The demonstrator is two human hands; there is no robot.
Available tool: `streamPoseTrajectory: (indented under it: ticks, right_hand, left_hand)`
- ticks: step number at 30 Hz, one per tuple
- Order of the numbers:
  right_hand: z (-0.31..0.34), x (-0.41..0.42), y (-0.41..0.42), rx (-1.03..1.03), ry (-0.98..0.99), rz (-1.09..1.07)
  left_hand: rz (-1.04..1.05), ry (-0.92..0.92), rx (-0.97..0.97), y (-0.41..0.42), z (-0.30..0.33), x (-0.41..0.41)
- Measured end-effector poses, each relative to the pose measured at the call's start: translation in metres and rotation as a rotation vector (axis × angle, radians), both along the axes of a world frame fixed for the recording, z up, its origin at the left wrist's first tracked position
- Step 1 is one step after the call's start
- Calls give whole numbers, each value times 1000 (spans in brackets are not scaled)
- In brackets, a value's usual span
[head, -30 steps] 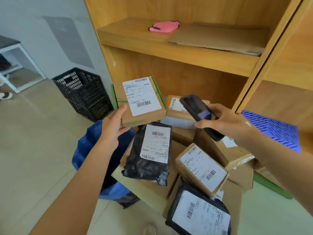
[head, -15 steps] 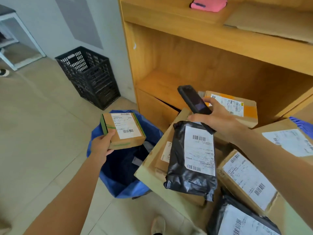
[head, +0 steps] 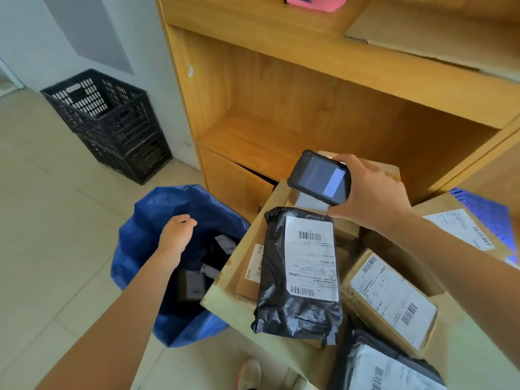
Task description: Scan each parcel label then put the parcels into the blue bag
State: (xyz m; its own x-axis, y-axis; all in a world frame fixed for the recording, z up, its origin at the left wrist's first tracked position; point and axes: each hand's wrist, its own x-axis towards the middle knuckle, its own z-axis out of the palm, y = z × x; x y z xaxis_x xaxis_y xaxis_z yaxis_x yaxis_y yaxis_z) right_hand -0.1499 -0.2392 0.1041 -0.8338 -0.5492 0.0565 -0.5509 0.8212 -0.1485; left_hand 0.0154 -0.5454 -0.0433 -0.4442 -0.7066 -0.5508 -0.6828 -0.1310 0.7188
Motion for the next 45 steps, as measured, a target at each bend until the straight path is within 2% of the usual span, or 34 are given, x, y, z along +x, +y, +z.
streamPoseTrajectory:
  ticks: [9, 14, 24, 28, 31, 39, 45]
  right_hand:
    - [68, -33, 92, 232, 110, -161]
    - [85, -50, 135, 362, 115, -144]
    - [64, -81, 161, 504, 104, -55]
    - [60, -87, 164, 533, 102, -76]
    - [61, -89, 166, 545, 90, -97]
    - [48, -82, 140, 442, -24, -102]
    - [35, -83, 117, 393, -63, -125]
  left_hand:
    - [-478, 239, -2, 106, 83, -111]
    - [-566, 292, -45, 161, 105, -164]
    - [-653, 185, -269, 193, 108, -200]
    - [-686, 184, -238, 183, 96, -208]
    - [-802, 139, -273, 178, 91, -214]
    - [-1250, -79, -617, 166, 82, -227]
    - [-1308, 18, -758, 158, 70, -239]
